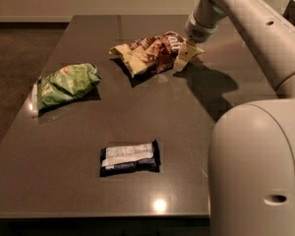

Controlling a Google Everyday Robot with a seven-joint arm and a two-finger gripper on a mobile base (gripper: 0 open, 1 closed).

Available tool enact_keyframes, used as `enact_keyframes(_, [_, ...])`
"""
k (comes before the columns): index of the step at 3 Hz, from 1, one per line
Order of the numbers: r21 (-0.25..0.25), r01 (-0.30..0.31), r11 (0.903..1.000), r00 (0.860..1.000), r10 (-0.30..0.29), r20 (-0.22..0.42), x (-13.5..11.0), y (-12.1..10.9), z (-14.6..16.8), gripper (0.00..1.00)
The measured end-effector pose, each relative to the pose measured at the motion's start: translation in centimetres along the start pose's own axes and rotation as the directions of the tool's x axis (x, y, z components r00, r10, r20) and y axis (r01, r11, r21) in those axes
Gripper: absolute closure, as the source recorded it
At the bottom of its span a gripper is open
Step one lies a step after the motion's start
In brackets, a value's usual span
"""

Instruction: Move brown chip bag near rxbar blueberry

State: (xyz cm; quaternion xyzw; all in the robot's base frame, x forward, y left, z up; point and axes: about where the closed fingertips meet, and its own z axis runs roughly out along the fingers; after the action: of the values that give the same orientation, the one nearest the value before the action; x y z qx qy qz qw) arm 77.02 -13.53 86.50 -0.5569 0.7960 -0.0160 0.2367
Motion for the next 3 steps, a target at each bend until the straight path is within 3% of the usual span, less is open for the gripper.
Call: enact_keyframes(3, [-0.066,-0.036,0.9972,0.996,0.041,0.075,0.2,0.7,-1.7,0.84])
